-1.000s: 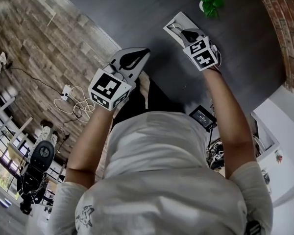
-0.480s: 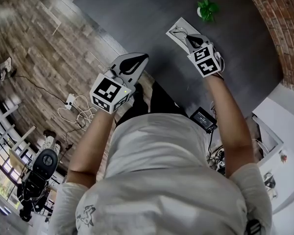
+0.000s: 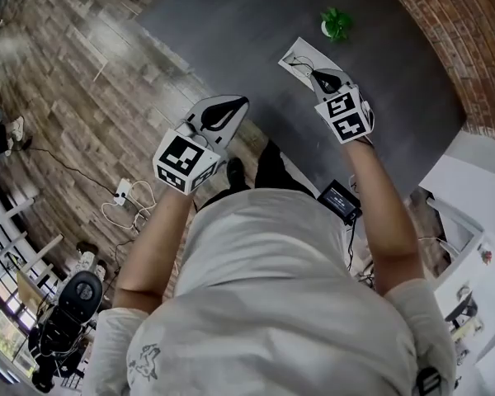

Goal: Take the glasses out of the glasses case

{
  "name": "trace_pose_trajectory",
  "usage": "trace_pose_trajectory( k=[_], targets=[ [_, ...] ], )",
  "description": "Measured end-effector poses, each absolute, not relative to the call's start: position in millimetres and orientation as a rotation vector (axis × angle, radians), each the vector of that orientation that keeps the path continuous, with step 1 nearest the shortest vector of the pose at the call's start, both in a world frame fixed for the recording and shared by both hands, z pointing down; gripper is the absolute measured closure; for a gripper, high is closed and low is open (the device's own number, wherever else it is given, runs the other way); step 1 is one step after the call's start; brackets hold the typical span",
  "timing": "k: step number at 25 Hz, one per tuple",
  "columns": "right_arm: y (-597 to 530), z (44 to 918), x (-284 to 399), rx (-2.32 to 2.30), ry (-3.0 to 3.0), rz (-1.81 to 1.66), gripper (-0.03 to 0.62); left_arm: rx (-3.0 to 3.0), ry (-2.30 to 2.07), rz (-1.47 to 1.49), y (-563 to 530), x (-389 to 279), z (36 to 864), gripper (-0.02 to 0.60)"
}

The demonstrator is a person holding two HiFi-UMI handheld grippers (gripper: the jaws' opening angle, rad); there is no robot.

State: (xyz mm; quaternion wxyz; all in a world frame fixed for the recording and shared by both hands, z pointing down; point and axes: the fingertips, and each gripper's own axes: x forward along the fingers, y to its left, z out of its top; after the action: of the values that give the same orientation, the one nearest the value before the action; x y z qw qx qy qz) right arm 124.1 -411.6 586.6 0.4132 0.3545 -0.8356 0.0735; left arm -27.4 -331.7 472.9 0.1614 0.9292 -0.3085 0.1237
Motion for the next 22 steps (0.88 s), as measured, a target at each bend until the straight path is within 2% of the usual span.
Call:
trace_pose_trajectory(
  k=[22],
  targets=[
    [-287.8, 442.4, 93.2, 1.222, -2.307, 0.123, 0.582, 2.853, -0.785, 0.216, -254.2, -55.2, 396.7, 0.571]
  ],
)
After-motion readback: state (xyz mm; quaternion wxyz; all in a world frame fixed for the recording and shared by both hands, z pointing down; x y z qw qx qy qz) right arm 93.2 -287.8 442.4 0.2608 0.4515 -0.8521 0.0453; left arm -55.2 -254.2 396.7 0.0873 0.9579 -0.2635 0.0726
